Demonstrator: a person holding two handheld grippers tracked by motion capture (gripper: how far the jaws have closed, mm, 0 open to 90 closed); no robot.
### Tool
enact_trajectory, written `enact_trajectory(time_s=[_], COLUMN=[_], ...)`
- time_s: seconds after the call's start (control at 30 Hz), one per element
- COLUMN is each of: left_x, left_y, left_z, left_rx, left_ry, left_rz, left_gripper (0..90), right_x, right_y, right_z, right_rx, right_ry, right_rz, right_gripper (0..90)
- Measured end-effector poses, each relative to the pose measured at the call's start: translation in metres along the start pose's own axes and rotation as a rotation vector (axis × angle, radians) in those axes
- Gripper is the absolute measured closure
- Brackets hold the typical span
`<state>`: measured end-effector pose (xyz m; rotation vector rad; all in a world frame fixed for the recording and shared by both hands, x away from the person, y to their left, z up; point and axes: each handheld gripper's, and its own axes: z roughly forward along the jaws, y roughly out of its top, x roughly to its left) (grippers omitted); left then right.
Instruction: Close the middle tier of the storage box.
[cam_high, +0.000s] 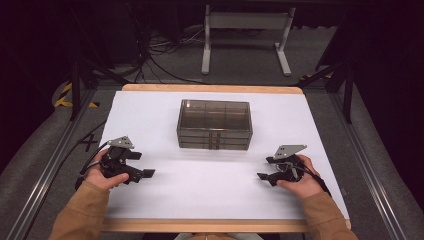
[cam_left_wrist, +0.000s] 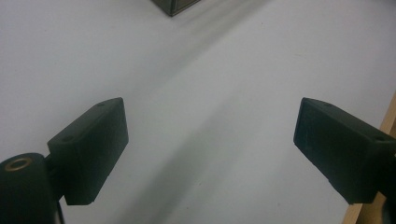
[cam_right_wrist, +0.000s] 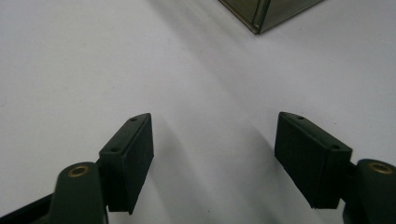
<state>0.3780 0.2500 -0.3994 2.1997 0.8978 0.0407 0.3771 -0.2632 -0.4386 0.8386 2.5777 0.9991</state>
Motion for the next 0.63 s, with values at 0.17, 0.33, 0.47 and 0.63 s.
enact_trajectory(time_s=[0.17, 0.33, 0.47, 0.63], left_x=[-0.0006, -0.0009, -0.0015, -0.0021], left_y=[0.0002, 0.0003, 0.0004, 0.0009], left_z=[0.0008, 0.0018, 0.0024, 0.0022], left_rx=[0.003, 0.006, 0.009, 0.011], left_ry=[0.002, 0.0, 0.0, 0.0], left_rz=[0.003, 0.005, 0.004, 0.008], left_gripper=[10.4, 10.4, 10.4, 10.3], right_x=[0.0026, 0.003, 0.0054, 0.0062], right_y=[-0.0013, -0.0047, -0.0071, -0.0066], right_z=[0.0036, 0.0052, 0.0081, 0.0088], right_rx=[-0.016, -0.044, -0.056, -0.047], right_ry=[-0.001, 0.006, 0.024, 0.03], right_rz=[-0.025, -0.016, -0.032, -0.039], right_gripper=[28.0, 23.2, 13.7, 11.9])
